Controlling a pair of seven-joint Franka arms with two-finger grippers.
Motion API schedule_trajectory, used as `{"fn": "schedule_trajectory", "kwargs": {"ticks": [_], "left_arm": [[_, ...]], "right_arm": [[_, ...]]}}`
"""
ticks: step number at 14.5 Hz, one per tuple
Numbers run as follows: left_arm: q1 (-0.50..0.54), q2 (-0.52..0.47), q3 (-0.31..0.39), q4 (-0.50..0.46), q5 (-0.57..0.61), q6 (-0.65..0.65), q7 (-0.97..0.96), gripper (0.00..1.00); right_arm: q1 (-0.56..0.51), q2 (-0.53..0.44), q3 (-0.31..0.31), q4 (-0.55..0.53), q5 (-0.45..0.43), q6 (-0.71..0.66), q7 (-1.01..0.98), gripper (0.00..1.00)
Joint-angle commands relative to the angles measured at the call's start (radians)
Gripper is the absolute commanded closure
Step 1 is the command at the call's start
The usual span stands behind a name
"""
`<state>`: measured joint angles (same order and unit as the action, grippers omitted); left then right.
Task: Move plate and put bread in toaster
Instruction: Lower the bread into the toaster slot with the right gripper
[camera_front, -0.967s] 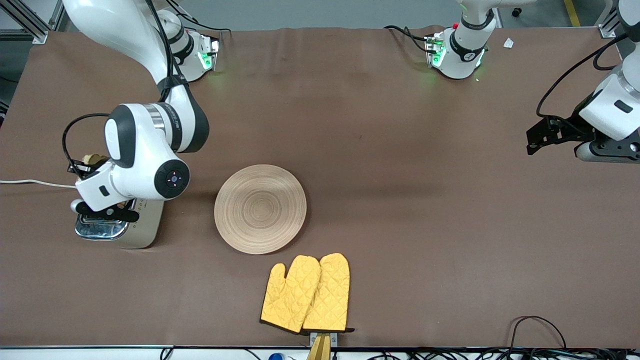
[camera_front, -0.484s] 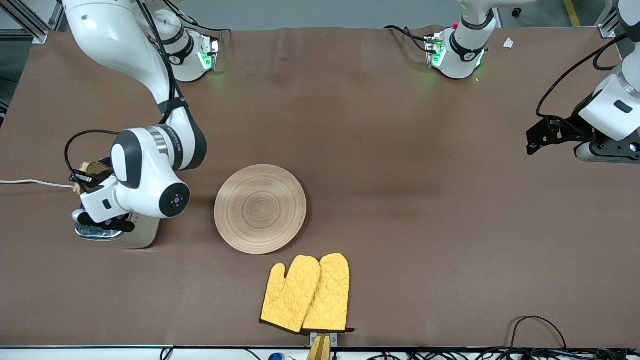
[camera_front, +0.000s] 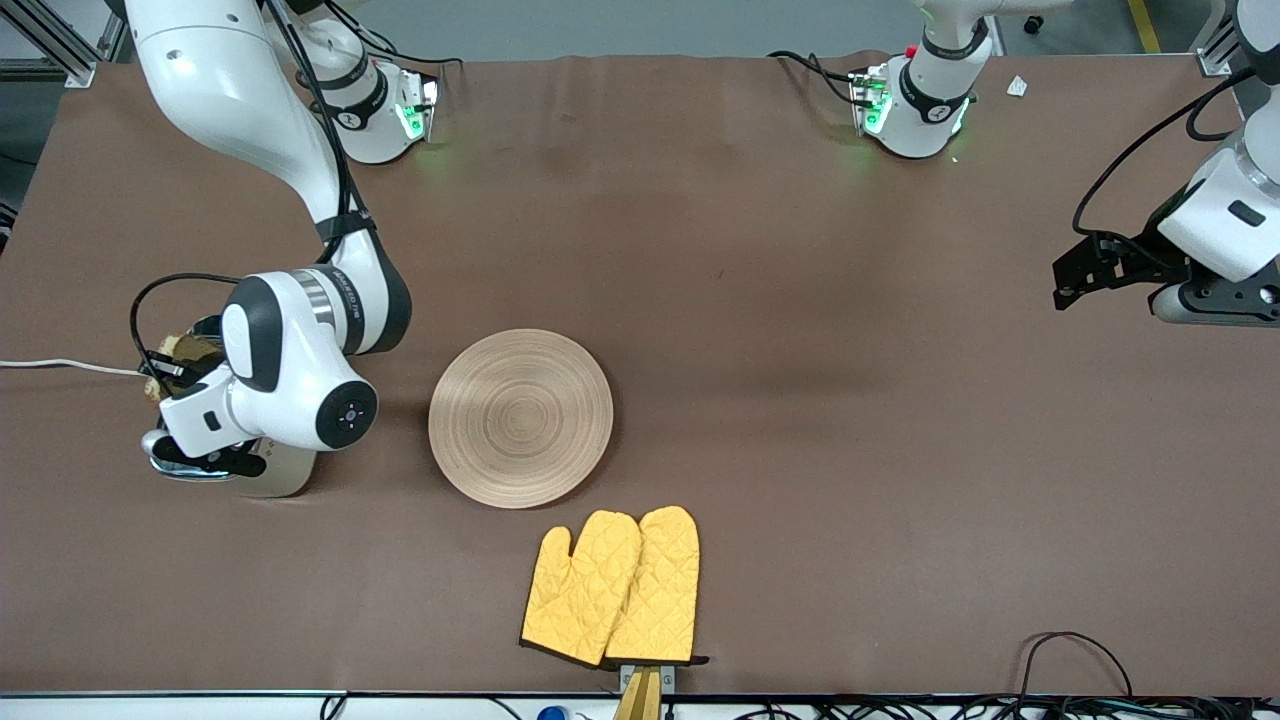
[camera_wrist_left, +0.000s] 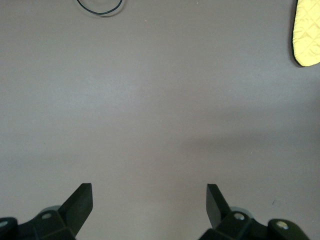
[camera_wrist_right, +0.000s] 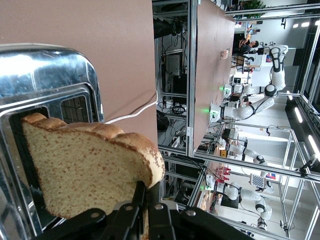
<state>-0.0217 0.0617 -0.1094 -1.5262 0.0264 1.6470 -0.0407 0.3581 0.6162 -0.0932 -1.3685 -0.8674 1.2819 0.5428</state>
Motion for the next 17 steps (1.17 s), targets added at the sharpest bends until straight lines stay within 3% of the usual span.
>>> {"fn": "schedule_trajectory", "kwargs": {"ticks": [1, 14, 15, 17], "left_arm": [[0.0, 0.01, 0.0, 0.026, 0.013, -0.021, 0.005, 0.0], [-0.001, 0.01, 0.0, 0.027, 0.013, -0.021, 0.001, 0.0], [-0.001, 0.01, 0.0, 0.026, 0.013, -0.021, 0.002, 0.0], [-0.001, 0.01, 0.0, 0.026, 0.013, -0.021, -0.001, 0.0]], "right_arm": [[-0.007, 0.028, 0.009, 0.04, -0.012, -0.015, 0.006, 1.0], [-0.007, 0.092, 0.012, 0.028, 0.059, -0.007, 0.017, 0.98], [-0.004, 0.102, 0.012, 0.028, 0.06, 0.004, 0.017, 0.95], [-0.007, 0.109, 0.013, 0.028, 0.059, 0.01, 0.011, 0.69]]}}
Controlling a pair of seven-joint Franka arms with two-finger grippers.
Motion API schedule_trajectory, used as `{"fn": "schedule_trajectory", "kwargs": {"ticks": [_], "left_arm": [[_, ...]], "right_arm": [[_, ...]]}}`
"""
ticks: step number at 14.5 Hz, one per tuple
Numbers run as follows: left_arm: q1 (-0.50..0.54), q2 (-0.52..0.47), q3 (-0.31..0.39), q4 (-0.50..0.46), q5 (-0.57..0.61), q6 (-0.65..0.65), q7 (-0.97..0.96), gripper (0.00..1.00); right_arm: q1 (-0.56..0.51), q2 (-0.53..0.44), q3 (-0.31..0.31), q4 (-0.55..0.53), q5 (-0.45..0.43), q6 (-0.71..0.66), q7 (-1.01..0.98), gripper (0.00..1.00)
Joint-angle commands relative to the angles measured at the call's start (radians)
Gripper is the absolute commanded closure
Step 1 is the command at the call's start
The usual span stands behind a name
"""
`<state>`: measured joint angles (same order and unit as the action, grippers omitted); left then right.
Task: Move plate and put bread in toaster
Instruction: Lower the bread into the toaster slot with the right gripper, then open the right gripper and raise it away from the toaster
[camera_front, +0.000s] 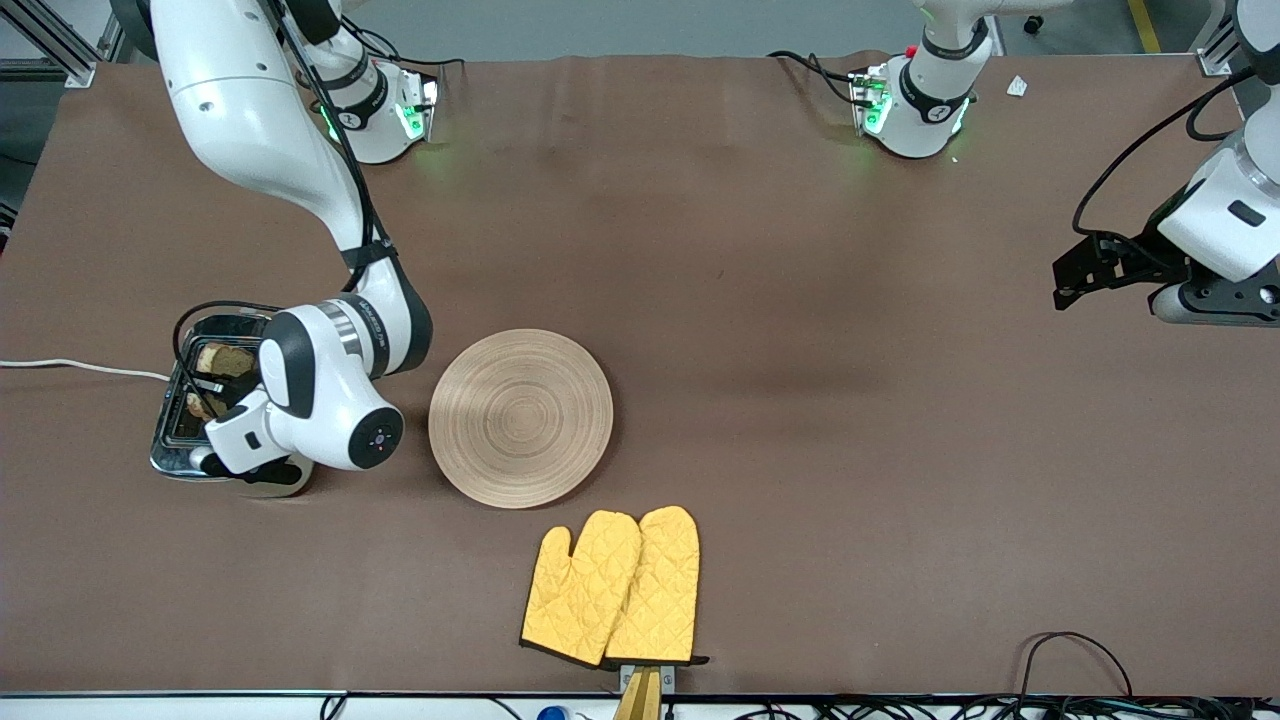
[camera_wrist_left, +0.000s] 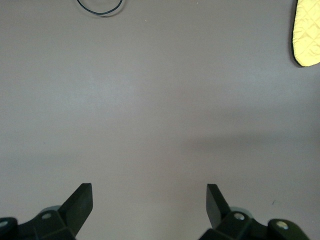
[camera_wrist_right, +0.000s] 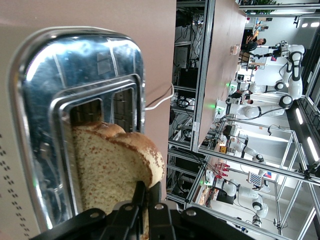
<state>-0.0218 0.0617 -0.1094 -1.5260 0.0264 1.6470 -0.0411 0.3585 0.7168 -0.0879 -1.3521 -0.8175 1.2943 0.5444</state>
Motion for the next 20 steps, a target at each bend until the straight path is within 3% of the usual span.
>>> {"fn": "schedule_trajectory", "kwargs": {"ticks": [1, 3, 6, 8, 11, 15, 20], "left_arm": [[-0.001, 0.01, 0.0, 0.026, 0.013, -0.021, -0.002, 0.0], [-0.001, 0.01, 0.0, 0.026, 0.013, -0.021, -0.003, 0.0], [0.0, 0.01, 0.002, 0.026, 0.013, -0.021, 0.004, 0.0], [0.006, 0.01, 0.002, 0.024, 0.013, -0.021, 0.004, 0.0], [0.003, 0.012, 0.0, 0.026, 0.017, -0.021, -0.005, 0.0], [0.005, 0.012, 0.0, 0.024, 0.015, -0.021, 0.0, 0.0], [0.005, 0.012, 0.0, 0.023, 0.013, -0.021, 0.0, 0.0]], "right_arm": [[-0.007, 0.009, 0.008, 0.011, 0.02, -0.001, 0.003, 0.54], [-0.007, 0.004, 0.008, 0.017, 0.05, 0.009, 0.003, 0.23], [0.007, -0.003, 0.01, 0.022, 0.067, 0.005, 0.0, 0.0], [0.011, -0.022, 0.014, 0.033, 0.078, 0.003, -0.001, 0.0], [0.013, -0.036, 0.014, 0.105, 0.161, -0.004, -0.003, 0.0], [0.008, -0.147, 0.013, 0.106, 0.233, 0.003, 0.0, 0.0], [-0.03, -0.328, 0.007, 0.105, 0.412, 0.014, -0.006, 0.0]]}}
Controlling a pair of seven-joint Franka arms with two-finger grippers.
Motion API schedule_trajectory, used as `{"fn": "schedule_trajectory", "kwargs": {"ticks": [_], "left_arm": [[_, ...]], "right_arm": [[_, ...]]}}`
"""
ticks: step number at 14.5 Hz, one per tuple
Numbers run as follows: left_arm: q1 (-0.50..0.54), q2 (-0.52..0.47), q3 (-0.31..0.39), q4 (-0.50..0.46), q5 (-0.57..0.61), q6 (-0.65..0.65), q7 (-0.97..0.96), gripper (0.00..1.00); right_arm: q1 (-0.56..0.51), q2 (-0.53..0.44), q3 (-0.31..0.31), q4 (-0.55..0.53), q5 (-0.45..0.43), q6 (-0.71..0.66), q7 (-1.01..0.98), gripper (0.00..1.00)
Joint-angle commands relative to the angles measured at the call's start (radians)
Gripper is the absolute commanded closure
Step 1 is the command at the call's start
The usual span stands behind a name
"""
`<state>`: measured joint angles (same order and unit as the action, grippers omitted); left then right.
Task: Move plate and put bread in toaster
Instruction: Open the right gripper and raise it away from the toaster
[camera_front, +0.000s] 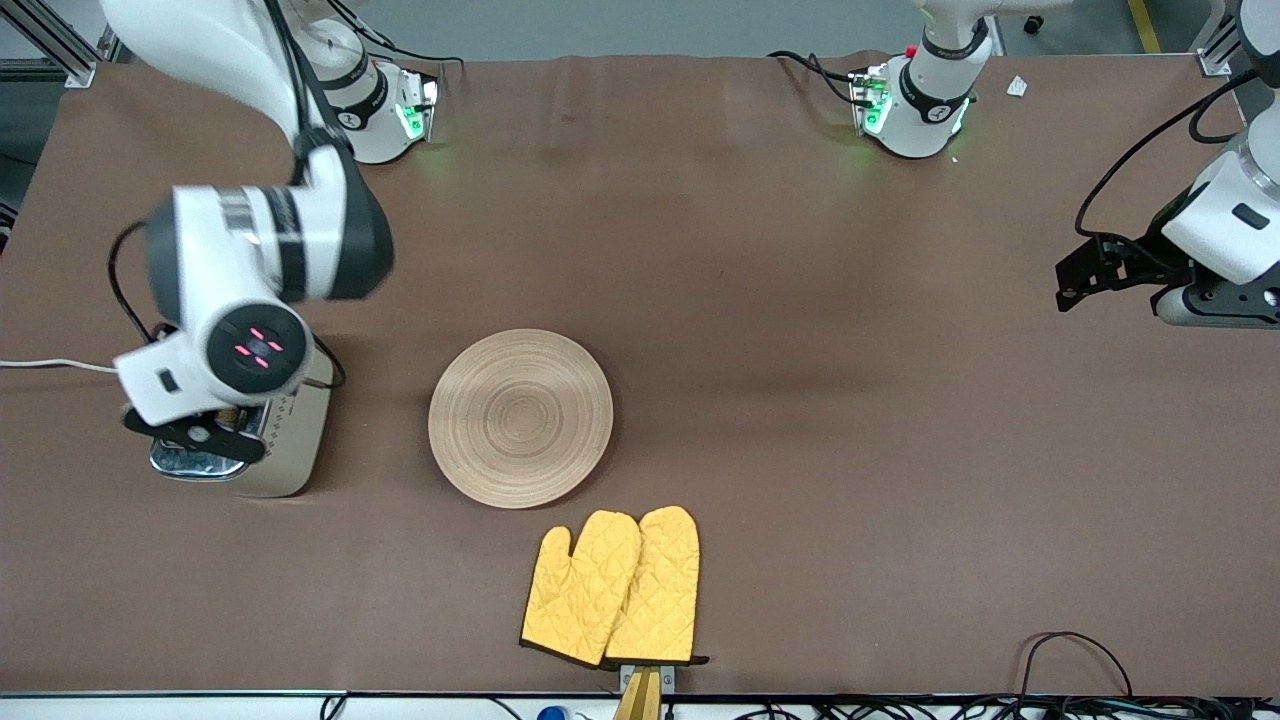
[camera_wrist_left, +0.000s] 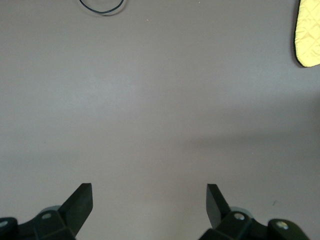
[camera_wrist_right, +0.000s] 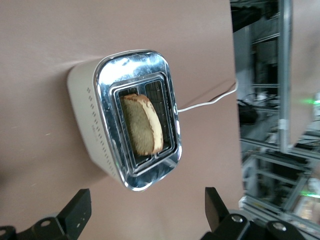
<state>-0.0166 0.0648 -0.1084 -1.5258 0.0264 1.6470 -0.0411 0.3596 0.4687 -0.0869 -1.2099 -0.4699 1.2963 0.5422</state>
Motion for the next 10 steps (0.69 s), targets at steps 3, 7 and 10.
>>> {"fn": "schedule_trajectory", "kwargs": {"ticks": [3, 7, 10], "left_arm": [[0.0, 0.009, 0.0, 0.023, 0.015, -0.022, -0.003, 0.0], [-0.002, 0.009, 0.0, 0.023, 0.013, -0.021, -0.005, 0.0], [-0.002, 0.009, 0.0, 0.023, 0.013, -0.021, -0.005, 0.0]], "right_arm": [[-0.05, -0.131, 0.009, -0.039, 0.089, 0.034, -0.028, 0.0], [-0.212, -0.244, 0.007, -0.075, 0.319, 0.129, -0.186, 0.0], [-0.29, -0.337, 0.006, -0.164, 0.431, 0.161, -0.319, 0.0]]}}
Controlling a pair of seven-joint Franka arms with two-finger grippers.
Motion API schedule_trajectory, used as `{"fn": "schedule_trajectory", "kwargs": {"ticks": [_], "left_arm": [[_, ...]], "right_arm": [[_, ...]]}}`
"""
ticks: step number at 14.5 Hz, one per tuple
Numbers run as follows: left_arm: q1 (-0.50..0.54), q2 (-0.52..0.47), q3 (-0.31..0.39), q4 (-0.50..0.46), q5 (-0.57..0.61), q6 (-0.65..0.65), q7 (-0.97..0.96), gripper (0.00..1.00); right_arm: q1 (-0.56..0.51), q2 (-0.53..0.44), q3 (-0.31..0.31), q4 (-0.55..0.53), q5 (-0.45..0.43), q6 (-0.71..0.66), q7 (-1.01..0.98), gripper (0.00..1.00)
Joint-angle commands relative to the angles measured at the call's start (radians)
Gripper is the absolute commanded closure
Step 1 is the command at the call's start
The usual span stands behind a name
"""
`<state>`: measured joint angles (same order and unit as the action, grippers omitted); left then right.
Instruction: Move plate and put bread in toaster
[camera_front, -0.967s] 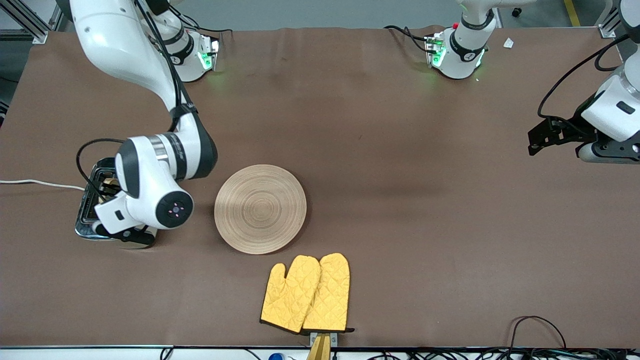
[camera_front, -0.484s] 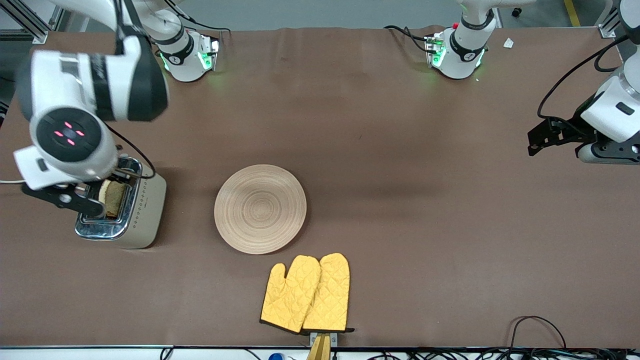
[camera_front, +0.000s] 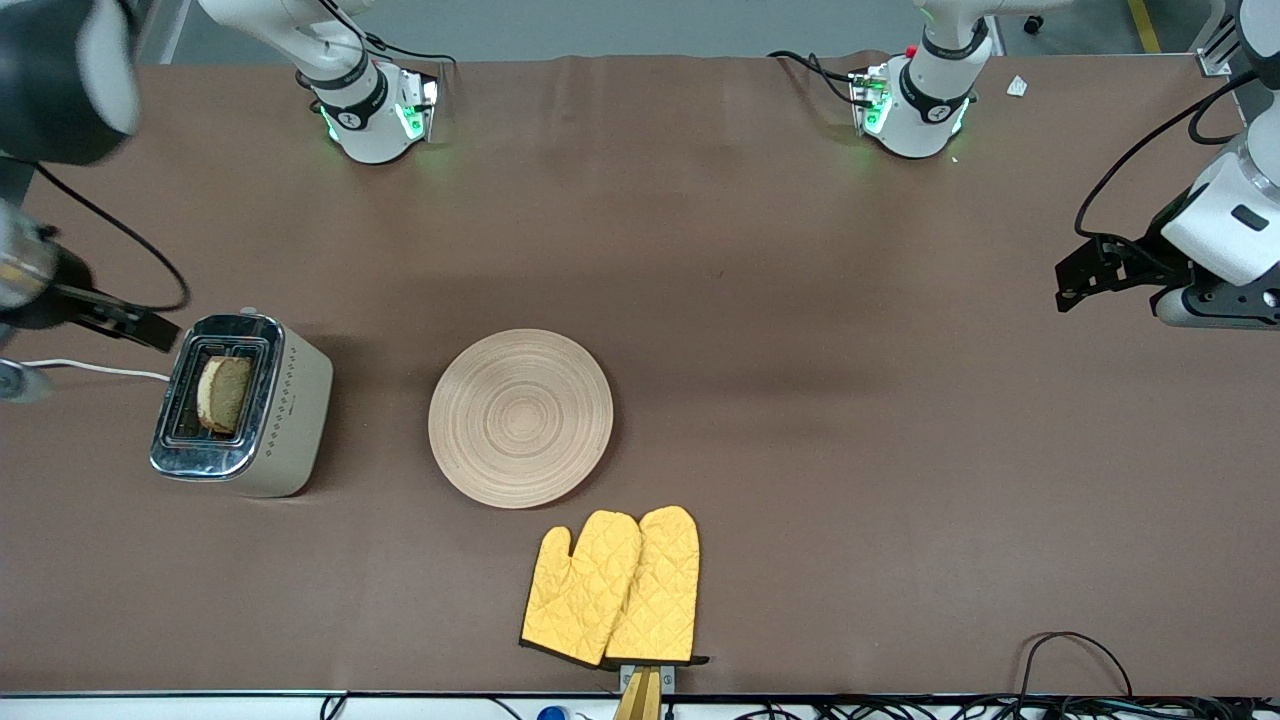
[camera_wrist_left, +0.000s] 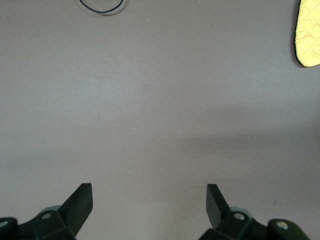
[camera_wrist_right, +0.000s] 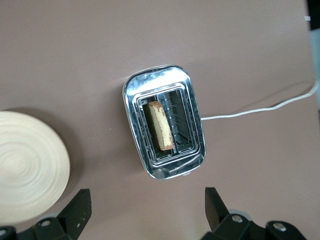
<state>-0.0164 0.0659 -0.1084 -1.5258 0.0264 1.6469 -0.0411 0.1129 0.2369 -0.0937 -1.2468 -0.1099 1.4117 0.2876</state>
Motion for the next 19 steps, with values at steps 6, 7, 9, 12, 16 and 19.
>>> {"fn": "schedule_trajectory", "kwargs": {"ticks": [6, 7, 9, 12, 16, 19], "left_arm": [[-0.008, 0.006, -0.004, 0.024, 0.012, -0.021, -0.014, 0.0], [-0.008, 0.006, -0.005, 0.024, 0.013, -0.021, -0.014, 0.0], [-0.008, 0.006, -0.007, 0.026, 0.013, -0.021, -0.014, 0.0], [-0.004, 0.006, -0.008, 0.027, 0.013, -0.021, -0.006, 0.0], [-0.002, 0.008, -0.007, 0.029, 0.013, -0.021, -0.011, 0.0], [-0.002, 0.006, -0.007, 0.029, 0.015, -0.021, -0.01, 0.0]], "right_arm": [[-0.096, -0.242, 0.017, -0.341, 0.104, 0.154, -0.148, 0.0], [-0.11, -0.238, 0.02, -0.338, 0.107, 0.158, -0.175, 0.0], [-0.142, -0.238, 0.025, -0.339, 0.148, 0.182, -0.264, 0.0], [-0.148, -0.24, 0.028, -0.339, 0.15, 0.173, -0.283, 0.0], [-0.157, -0.281, 0.034, -0.378, 0.147, 0.181, -0.298, 0.0], [-0.147, -0.281, 0.057, -0.375, 0.139, 0.185, -0.291, 0.0]]}}
